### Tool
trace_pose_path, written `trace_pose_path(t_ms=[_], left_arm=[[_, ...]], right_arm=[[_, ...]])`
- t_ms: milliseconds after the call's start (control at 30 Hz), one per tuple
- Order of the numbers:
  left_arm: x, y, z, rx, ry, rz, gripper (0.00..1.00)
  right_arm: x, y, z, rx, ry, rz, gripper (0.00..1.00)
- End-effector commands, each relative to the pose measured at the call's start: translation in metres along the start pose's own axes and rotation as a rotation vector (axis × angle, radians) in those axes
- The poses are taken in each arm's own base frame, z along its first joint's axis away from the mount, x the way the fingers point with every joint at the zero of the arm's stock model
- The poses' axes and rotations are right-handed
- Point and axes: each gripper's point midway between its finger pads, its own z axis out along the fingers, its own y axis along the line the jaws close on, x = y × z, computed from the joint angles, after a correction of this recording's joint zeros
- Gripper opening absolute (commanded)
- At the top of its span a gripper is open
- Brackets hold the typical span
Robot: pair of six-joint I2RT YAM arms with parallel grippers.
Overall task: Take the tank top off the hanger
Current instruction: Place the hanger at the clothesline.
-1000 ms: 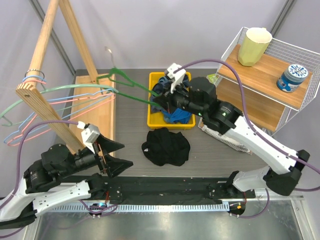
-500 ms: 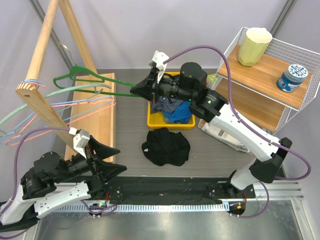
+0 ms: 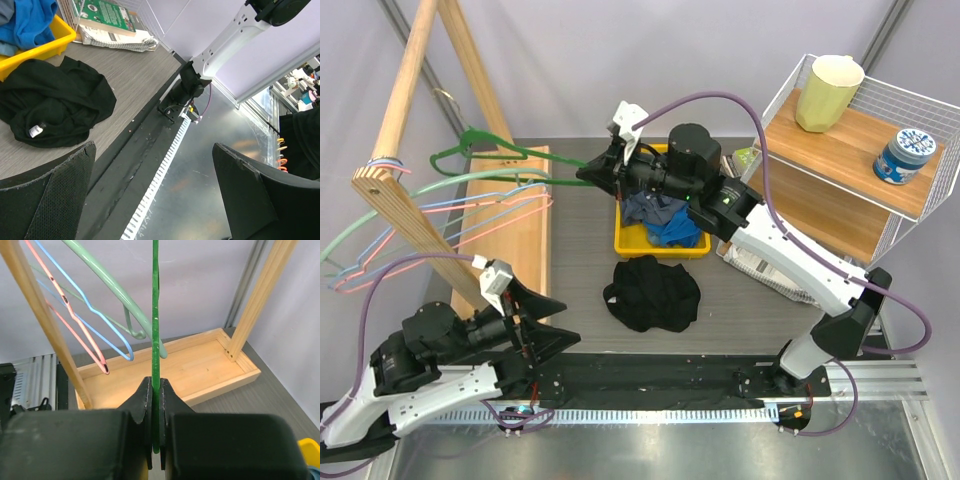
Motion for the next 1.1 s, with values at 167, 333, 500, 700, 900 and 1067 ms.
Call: trace_pose_path(t_ms=[167, 333, 500, 700, 900, 1067], left_arm=[[0.004, -0.001, 0.013, -0.001, 0.036, 0.002, 0.98], [0.004, -0.002, 0.017, -0.003, 0.051, 0.006, 0.98], [0.006, -0.001, 0.021, -0.004, 0.064, 0.011, 0.98], [0.010, -0.002, 0.024, 0.000, 0.085, 0.007, 0.97], [0.016, 0.000, 0.026, 0.005, 0.087, -0.008, 0.97], [0.024, 0.002, 0.031, 0.011, 0.108, -0.014, 0.97]], right_arm=[[-0.018, -0.020, -0.018, 0.139, -0.051, -0.089, 0.01], [-0.017, -0.029, -0.019, 0.171, -0.048, -0.085, 0.01], [-0.033, -0.028, -0.014, 0.151, -0.097, -0.119, 0.01], [-0.065, -0.025, 0.000, 0.101, -0.187, -0.168, 0.01], [-0.091, -0.009, 0.009, 0.004, -0.267, -0.129, 0.01], [-0.088, 0.012, 0.020, -0.097, -0.254, -0.101, 0.01]])
